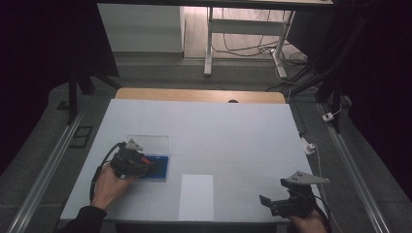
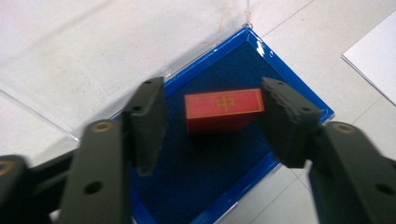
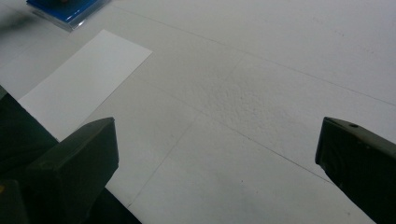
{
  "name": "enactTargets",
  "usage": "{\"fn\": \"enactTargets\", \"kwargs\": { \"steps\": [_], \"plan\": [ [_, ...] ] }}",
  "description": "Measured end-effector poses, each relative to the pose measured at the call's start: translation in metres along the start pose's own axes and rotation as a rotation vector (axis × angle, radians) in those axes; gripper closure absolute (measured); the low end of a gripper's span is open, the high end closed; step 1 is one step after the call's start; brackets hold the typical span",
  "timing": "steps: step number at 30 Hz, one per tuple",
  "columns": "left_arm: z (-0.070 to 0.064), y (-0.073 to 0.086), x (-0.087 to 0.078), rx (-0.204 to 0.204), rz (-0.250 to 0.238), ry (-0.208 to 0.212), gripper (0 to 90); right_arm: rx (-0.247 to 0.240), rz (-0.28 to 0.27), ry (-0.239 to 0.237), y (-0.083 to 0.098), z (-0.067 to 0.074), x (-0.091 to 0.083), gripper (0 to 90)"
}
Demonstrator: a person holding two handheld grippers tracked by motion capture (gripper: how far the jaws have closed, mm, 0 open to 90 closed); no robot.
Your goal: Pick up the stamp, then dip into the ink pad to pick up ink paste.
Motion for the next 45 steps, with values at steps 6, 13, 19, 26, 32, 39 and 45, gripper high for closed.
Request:
{"fn": "enactTargets", "kwargs": {
  "steps": [6, 13, 19, 26, 32, 39, 45],
  "plan": [
    [-0.003, -0.002, -0.001, 0.019, 0.018, -0.002, 57.9, -0.005, 0.002, -0.001, 0.0, 0.0, 0.0, 0.0],
    [-0.002, -0.003, -0.006, 0.005, -0.012, 0.022, 58.1, -0.012, 0.002, -0.001, 0.0, 0.001, 0.0, 0.0],
    [-0.003, -0.004, -0.015, 0.015, -0.042, 0.017, 58.1, -0.014, 0.002, -0.002, 0.0, 0.001, 0.0, 0.0],
    [-0.007, -0.006, -0.02, 0.036, -0.067, 0.021, 58.1, -0.016, 0.001, -0.003, 0.0, 0.001, 0.0, 0.0],
    [-0.008, -0.008, -0.02, 0.015, -0.074, 0.048, 58.1, -0.015, 0.003, -0.002, 0.0, 0.001, 0.0, 0.0],
    [-0.01, -0.013, -0.015, 0.005, -0.048, 0.049, 58.1, -0.016, 0.009, -0.003, 0.0, 0.001, 0.001, 0.0],
    [-0.006, -0.016, -0.006, -0.019, -0.017, 0.051, 58.1, -0.017, 0.009, -0.001, 0.0, 0.002, 0.001, 0.0]
  ]
}}
Point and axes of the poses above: each handheld gripper's, and its own axes: x roughly forward along the jaws, y roughly out of its underside, z roughly to its left, the point moved 1 cm from there along x, roughly forward along the jaws, and after that the axes turned 2 degrees about y, right-handed, at the moved point
